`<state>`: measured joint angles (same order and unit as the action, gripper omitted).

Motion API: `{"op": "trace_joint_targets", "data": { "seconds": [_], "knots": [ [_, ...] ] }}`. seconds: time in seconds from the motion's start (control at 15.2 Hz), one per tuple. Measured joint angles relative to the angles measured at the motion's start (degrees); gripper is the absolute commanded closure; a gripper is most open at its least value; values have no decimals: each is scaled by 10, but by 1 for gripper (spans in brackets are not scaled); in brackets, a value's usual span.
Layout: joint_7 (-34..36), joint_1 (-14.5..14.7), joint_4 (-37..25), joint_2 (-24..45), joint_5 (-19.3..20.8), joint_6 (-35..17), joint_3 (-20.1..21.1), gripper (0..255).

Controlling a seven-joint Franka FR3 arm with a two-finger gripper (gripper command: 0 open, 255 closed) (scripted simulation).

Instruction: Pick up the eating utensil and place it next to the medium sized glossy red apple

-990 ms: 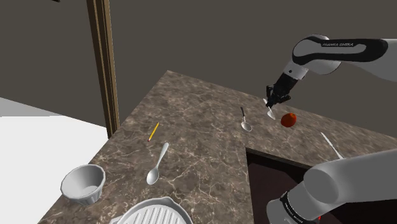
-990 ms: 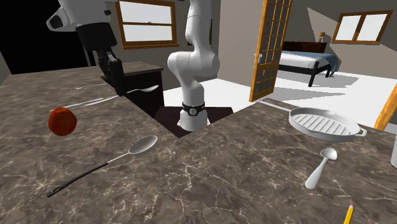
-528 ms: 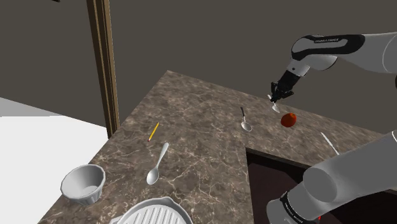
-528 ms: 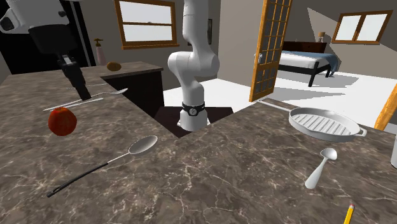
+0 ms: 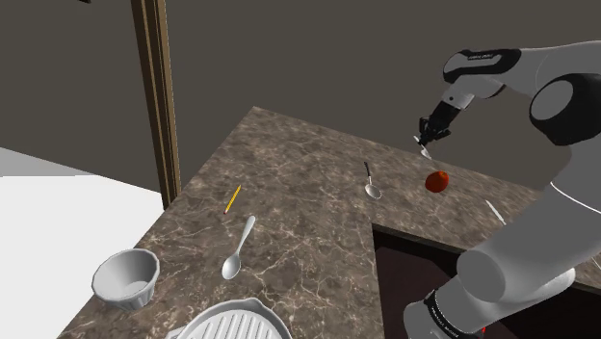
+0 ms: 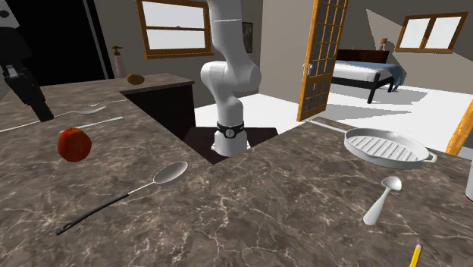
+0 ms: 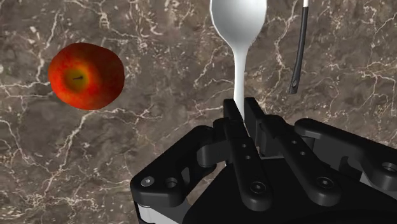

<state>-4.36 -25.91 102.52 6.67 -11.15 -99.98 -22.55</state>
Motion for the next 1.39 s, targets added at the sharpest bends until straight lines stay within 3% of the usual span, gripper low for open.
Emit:
{"op": "trace_joint_targets", "data": {
  "seconds": [0.26, 1.39],
  "knots": [
    [-15, -7, -10, 29, -11, -14, -2, 255],
    [-45, -9, 68, 72, -36, -129, 4, 255]
  ]
}}
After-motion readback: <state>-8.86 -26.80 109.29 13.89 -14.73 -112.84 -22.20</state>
